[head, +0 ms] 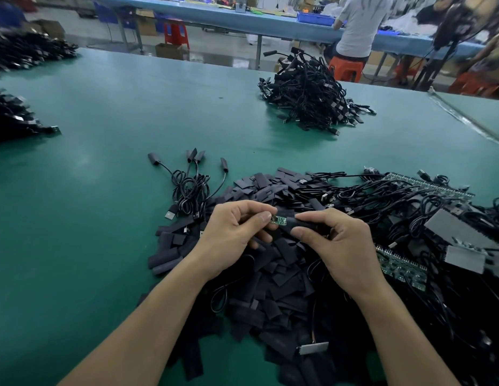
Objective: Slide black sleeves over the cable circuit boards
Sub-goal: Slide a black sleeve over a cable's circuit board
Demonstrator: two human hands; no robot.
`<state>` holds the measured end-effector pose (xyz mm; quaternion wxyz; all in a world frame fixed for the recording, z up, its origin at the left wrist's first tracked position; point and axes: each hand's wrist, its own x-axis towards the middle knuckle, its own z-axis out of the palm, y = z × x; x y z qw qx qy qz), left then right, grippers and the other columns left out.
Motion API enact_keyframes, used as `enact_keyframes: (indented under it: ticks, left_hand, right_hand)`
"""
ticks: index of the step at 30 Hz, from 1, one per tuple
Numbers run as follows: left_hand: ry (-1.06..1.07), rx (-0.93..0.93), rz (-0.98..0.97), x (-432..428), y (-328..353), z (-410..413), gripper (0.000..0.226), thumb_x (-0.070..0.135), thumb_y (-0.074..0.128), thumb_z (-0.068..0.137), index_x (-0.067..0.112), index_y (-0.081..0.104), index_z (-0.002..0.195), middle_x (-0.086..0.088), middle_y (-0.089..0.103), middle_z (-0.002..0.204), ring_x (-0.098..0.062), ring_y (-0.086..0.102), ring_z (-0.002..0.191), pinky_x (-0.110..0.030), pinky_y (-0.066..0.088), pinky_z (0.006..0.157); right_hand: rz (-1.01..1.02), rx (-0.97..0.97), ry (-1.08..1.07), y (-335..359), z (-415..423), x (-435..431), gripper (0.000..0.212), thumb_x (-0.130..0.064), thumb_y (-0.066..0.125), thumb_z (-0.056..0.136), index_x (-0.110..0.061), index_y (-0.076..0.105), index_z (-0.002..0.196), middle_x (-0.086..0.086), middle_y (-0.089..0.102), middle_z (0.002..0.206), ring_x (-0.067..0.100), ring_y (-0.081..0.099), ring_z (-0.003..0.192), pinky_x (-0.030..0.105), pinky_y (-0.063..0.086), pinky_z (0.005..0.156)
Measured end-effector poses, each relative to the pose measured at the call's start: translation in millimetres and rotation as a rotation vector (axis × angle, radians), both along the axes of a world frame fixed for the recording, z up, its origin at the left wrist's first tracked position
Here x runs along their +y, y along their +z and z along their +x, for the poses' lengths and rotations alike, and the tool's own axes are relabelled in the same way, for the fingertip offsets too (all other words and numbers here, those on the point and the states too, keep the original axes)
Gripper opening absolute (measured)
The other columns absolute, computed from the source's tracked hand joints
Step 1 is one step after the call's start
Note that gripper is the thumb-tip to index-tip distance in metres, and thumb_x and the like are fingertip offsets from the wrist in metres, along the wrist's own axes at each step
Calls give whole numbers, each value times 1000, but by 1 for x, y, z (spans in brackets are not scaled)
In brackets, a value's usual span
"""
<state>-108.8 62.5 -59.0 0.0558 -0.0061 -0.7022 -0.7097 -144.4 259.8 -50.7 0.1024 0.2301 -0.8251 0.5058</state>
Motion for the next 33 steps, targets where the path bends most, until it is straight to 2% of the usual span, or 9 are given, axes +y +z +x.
enact_keyframes:
  ticks: [5,10,14,19,23,27,30,33]
  left_hand:
    - [20,0,12,0,0,0,18,4,59,98,15,72,98,0,74,76,-12,69,63,-17,50,52]
    - [-1,7,-33,2,0,0,18,5,60,98,17,73,98,2,75,76,-12,71,64,-17,49,53]
    - [-46,9,-57,3,2,2,21,7,63,96,24,74,95,5,76,77,-11,73,70,-16,49,54]
    - [-29,33,-81,3,2,2,23,12,68,93,33,77,98,5,77,86,-8,70,78,-17,50,58]
    - [-22,30,-29,0,1,1,22,10,73,89,23,76,106,6,74,81,-7,68,74,-19,53,60]
    - [4,-5,96,-4,-1,0,19,0,75,83,12,73,99,-4,75,75,-16,71,69,-25,58,63]
    - [12,-9,104,-3,-2,0,18,-2,76,82,10,72,95,-8,74,73,-19,72,68,-26,59,63]
    - [-12,-4,81,-2,-1,1,17,-3,75,83,9,72,94,-8,74,72,-18,72,67,-24,57,63]
  right_hand:
    - [19,4,55,1,2,1,27,-39,76,70,-35,74,96,-21,69,91,4,66,85,17,51,74]
    - [63,48,6,-1,1,-1,23,-28,84,71,-27,78,94,-18,70,84,2,66,84,22,52,76]
    - [71,71,33,1,4,-2,32,-41,75,69,-26,78,96,-19,68,85,0,64,88,13,48,78]
    - [54,115,26,2,4,-3,29,-38,75,72,-25,77,98,-16,70,89,5,67,88,29,55,79]
    - [59,120,11,0,4,-3,29,-37,75,73,-23,78,98,-17,69,89,5,67,86,33,56,78]
    - [61,127,12,-1,3,-3,28,-36,75,72,-22,78,96,-16,69,88,5,66,86,27,53,78]
    - [116,135,29,-2,3,-2,29,-36,78,73,-23,78,99,-18,68,90,5,65,89,19,50,79]
    - [203,175,34,-4,4,-3,28,-30,81,78,-22,76,104,-15,67,94,6,64,92,27,53,80]
